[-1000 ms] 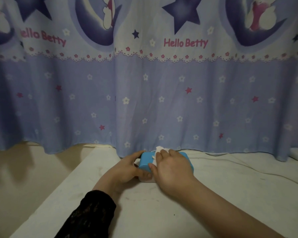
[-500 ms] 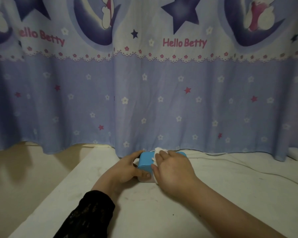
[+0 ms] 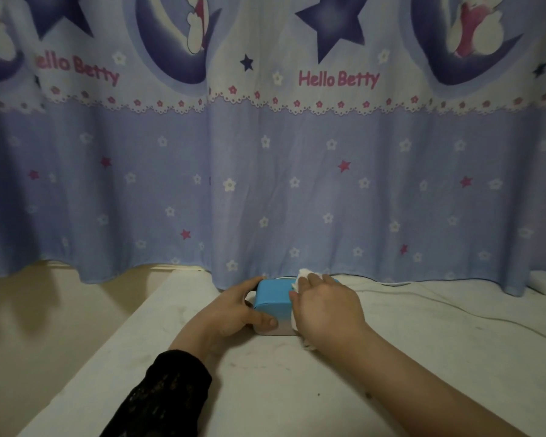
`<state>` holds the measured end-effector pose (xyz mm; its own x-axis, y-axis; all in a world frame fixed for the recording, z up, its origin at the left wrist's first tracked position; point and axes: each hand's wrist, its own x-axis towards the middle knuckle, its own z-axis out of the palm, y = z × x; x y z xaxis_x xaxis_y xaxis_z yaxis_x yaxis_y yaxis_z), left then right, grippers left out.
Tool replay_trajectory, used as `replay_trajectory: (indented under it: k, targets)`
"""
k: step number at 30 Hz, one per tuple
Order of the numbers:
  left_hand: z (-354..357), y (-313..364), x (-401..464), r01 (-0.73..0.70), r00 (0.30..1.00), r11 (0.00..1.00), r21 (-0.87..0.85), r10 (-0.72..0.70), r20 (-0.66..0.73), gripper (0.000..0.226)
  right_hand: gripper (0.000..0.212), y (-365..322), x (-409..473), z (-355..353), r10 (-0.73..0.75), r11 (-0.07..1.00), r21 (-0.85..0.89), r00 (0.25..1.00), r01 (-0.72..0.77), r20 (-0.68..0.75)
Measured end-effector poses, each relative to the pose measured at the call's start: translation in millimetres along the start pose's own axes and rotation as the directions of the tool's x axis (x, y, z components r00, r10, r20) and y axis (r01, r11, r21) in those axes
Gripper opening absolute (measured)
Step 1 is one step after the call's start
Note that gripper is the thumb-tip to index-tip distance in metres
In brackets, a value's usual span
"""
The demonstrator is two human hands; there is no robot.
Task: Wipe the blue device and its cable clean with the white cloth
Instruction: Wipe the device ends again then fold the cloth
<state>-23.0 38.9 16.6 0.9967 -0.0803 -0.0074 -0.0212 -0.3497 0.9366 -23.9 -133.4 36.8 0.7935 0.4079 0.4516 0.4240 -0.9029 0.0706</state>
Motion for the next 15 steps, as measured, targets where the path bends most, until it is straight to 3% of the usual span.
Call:
replay_trajectory:
  k: [2, 5, 8, 12, 15]
  targets:
    - [0, 0, 0, -0.007, 1.0, 1.0, -0.005, 0.007, 0.012, 0.073, 0.042, 5, 2, -1, 0.084, 0.996, -0.007, 0.996, -0.084, 0.032]
    - [1, 0, -1, -0.015, 1.0, 1.0, -0.028, 0.016, 0.017, 0.062, 0.029, 6, 0, -5, 0.067, 0.997, -0.032, 0.997, -0.065, 0.046]
    - [1, 0, 0, -0.004, 1.0, 1.0, -0.03, 0.004, 0.015, 0.066, 0.032, 3, -2, -5, 0.029, 0.999, -0.023, 0.999, -0.029, 0.027]
    - [1, 0, 1, -0.014, 1.0, 1.0, -0.026, 0.015, 0.015, 0.064, 0.041, 5, 2, -8, 0.143, 0.989, 0.017, 0.988, -0.144, 0.058]
    - [1, -1, 1, -0.021, 1.0, 1.0, -0.02, 0.021, 0.012, 0.063, 0.032, 14, 3, -14, 0.174, 0.983, 0.036, 0.98, -0.178, 0.101]
